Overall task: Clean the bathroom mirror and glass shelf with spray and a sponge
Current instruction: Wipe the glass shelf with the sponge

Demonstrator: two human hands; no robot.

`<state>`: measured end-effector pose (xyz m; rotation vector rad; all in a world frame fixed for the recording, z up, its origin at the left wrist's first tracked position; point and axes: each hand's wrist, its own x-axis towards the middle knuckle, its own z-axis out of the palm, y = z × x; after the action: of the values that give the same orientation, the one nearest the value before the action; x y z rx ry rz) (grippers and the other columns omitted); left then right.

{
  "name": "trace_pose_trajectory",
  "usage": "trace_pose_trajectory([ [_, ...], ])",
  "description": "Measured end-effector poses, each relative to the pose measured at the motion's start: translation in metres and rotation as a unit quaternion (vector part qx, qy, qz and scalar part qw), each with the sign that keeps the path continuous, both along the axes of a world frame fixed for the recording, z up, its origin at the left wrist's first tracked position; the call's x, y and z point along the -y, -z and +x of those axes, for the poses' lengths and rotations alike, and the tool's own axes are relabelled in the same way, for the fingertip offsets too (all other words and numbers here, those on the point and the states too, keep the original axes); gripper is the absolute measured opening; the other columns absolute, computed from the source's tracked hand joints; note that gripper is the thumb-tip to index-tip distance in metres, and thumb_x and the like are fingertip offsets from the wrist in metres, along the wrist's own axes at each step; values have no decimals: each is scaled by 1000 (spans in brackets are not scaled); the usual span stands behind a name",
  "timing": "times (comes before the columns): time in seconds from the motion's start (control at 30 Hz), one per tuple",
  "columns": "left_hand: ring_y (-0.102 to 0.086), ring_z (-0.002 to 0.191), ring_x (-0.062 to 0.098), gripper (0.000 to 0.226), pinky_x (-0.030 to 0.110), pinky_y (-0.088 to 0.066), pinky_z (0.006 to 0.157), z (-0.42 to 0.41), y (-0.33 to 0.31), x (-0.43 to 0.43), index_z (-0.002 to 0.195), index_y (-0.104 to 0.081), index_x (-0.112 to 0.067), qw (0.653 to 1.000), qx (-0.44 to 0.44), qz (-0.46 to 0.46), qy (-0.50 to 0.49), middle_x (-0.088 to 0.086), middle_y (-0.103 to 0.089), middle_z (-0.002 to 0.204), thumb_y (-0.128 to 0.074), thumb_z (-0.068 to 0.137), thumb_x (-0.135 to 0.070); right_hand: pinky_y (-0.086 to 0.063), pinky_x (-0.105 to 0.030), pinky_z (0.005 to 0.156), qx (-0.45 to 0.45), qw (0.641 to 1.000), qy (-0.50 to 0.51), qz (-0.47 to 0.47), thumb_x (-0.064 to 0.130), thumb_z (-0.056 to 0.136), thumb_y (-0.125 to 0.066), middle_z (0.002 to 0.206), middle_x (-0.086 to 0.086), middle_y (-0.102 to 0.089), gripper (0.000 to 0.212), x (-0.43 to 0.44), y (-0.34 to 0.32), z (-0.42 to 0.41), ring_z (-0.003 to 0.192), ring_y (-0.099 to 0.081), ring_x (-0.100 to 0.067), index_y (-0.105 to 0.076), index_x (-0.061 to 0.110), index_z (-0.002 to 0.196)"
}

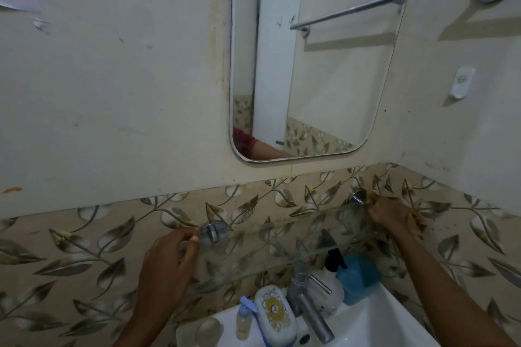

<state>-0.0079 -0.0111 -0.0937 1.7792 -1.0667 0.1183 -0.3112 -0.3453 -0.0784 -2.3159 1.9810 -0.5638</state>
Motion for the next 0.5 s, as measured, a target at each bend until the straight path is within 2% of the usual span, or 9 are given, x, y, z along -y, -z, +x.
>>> trace_pose_trajectory([
  [0.17, -57, 91, 18, 17, 35, -45, 75, -1, 1, 1, 100, -68, -19, 1000, 2, 2, -2, -4, -66, 95, -54, 91, -20, -36, -43, 101, -10, 999, 3, -45, 20, 92, -33, 120, -18, -59, 31, -10, 5, 2, 112, -52, -35, -59, 9, 106],
  [0.27, -55, 89, 15, 19, 35, -43, 75, -2, 0, 0, 100, -68, -19, 1000, -8, -1, 6, -6, -64, 93, -54, 92, -28, -37, -40, 100, 1, 1000, 3, 25, 20, 96, -33, 126, -21, -56, 32, -2, -9, 4, 114, -52, -35, -55, 7, 115],
  [0.37, -57, 88, 16, 32, 35, -45, 74, -2, -1, -2, 97, -68, -20, 1000, -11, -6, 13, -6, -66, 92, -44, 85, -38, -38, -38, 100, 19, 994, 25, 109, 24, 97, -31, 135, -21, -50, 38, 3, -22, 5, 120, -49, -36, -51, 7, 124],
  [0.5, -54, 87, 18, 12, 33, -40, 72, -3, 0, -1, 95, -67, -18, 1000, -10, -8, 7, -3, -63, 90, -55, 92, -19, -36, -40, 104, 29, 991, 45, 119, 25, 96, -32, 137, -20, -48, 38, -1, -24, 7, 124, -45, -37, -51, 7, 124],
])
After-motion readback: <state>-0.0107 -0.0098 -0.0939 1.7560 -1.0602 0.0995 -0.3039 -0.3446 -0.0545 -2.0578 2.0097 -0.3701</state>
